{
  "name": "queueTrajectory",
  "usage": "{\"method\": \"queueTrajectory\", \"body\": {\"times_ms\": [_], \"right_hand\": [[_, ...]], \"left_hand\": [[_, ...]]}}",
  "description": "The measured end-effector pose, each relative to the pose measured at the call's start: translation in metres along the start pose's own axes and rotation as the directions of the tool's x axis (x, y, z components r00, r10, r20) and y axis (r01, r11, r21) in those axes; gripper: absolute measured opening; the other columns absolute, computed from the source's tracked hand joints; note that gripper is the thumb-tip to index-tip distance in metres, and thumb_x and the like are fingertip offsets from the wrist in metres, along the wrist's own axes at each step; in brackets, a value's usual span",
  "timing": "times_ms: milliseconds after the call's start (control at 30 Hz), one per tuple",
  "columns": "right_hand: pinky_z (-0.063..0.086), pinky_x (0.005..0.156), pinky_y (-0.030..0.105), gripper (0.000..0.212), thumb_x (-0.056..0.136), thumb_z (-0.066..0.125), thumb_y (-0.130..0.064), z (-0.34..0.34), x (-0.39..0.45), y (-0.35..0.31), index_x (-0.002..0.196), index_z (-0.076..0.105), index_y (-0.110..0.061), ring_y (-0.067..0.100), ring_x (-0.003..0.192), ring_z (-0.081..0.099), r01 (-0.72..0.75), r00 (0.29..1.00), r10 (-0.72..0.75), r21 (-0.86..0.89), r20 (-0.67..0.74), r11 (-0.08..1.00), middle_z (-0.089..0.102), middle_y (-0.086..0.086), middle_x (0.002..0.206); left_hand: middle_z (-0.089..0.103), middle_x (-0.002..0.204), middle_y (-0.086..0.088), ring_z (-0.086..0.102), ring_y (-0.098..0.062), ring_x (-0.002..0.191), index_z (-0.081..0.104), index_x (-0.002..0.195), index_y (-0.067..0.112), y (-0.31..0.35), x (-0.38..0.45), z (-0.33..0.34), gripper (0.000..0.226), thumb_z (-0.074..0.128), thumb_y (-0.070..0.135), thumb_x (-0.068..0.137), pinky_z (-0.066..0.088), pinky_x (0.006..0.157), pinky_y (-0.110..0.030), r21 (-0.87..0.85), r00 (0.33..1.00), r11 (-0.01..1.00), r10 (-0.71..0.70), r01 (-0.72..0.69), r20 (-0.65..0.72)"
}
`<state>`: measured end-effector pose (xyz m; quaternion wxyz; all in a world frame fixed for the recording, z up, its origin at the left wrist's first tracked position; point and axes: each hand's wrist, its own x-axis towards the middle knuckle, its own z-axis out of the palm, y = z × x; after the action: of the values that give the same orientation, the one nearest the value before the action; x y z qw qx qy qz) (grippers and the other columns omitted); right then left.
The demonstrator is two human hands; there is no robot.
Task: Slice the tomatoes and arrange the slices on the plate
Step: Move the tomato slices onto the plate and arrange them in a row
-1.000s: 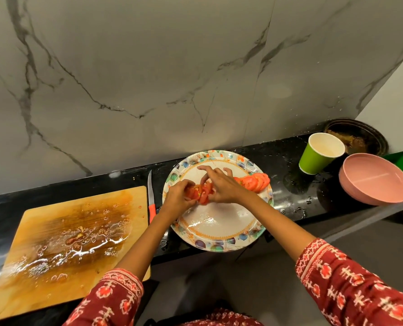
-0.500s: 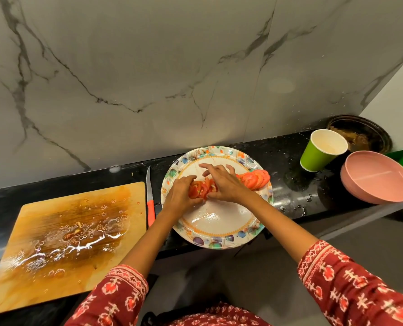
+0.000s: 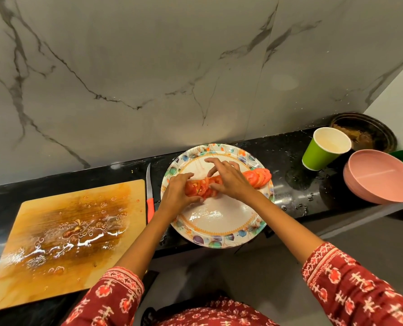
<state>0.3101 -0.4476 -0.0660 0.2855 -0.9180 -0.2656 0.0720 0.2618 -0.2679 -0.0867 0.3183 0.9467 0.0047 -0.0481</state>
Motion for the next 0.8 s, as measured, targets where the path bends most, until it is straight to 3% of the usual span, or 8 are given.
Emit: {"method": "queueTrajectory", "body": {"times_ms": [333, 500, 633, 700, 800], "right_hand": [[0.02, 0.108, 0.039, 0.058, 0.086, 0.061, -0.013, -0.006, 0.003, 0.001, 0.137, 0.035, -0.016, 0.02, 0.119, 0.05, -0.005, 1.0, 0.005, 0.058, 0.004, 0.998, 0.065, 0.0, 0.115], [0.023, 0.107, 0.042, 0.051, 0.086, 0.061, -0.014, -0.013, 0.0, 0.013, 0.133, 0.041, -0.016, 0.021, 0.117, 0.052, -0.042, 0.995, 0.051, 0.101, -0.084, 0.994, 0.066, -0.001, 0.11], [0.029, 0.108, 0.05, 0.047, 0.086, 0.062, -0.014, -0.011, -0.001, 0.019, 0.13, 0.045, -0.016, 0.02, 0.111, 0.057, -0.068, 0.988, 0.085, 0.128, -0.132, 0.989, 0.067, 0.0, 0.107], [0.032, 0.105, 0.052, 0.05, 0.084, 0.064, -0.015, -0.01, -0.001, 0.019, 0.13, 0.045, -0.016, 0.02, 0.111, 0.056, -0.049, 0.993, 0.063, 0.136, -0.099, 0.989, 0.066, 0.0, 0.109], [0.027, 0.109, 0.05, 0.069, 0.079, 0.072, -0.022, -0.013, -0.005, 0.016, 0.137, 0.035, -0.02, 0.02, 0.124, 0.046, -0.006, 0.997, 0.001, 0.075, 0.076, 0.997, 0.059, -0.002, 0.125]], "left_hand": [[0.055, 0.125, -0.009, 0.047, -0.022, 0.115, 0.049, 0.128, 0.012, 0.002, -0.01, 0.005, 0.066, 0.078, 0.03, 0.071, 0.038, 0.095, -0.029, 0.0, 0.996, 1.0, -0.001, 0.001, -0.087], [0.046, 0.137, -0.01, 0.035, -0.024, 0.129, 0.044, 0.133, 0.011, -0.002, -0.015, 0.0, 0.075, 0.08, 0.026, 0.069, 0.028, 0.106, -0.033, -0.023, 0.994, 1.0, -0.011, 0.009, -0.107], [0.05, 0.131, -0.012, 0.042, -0.025, 0.122, 0.046, 0.131, 0.006, -0.001, -0.019, 0.001, 0.068, 0.077, 0.025, 0.073, 0.031, 0.101, -0.029, -0.003, 0.996, 1.0, -0.015, 0.014, -0.086], [0.051, 0.131, -0.013, 0.043, -0.025, 0.121, 0.046, 0.131, 0.005, 0.001, -0.02, 0.004, 0.065, 0.075, 0.023, 0.075, 0.032, 0.099, -0.027, 0.001, 0.997, 1.0, -0.007, 0.007, -0.082], [0.046, 0.137, -0.012, 0.038, -0.024, 0.126, 0.041, 0.136, 0.006, 0.006, -0.02, 0.007, 0.071, 0.074, 0.026, 0.076, 0.03, 0.103, -0.028, 0.037, 0.997, 0.999, -0.001, 0.004, -0.08]]}}
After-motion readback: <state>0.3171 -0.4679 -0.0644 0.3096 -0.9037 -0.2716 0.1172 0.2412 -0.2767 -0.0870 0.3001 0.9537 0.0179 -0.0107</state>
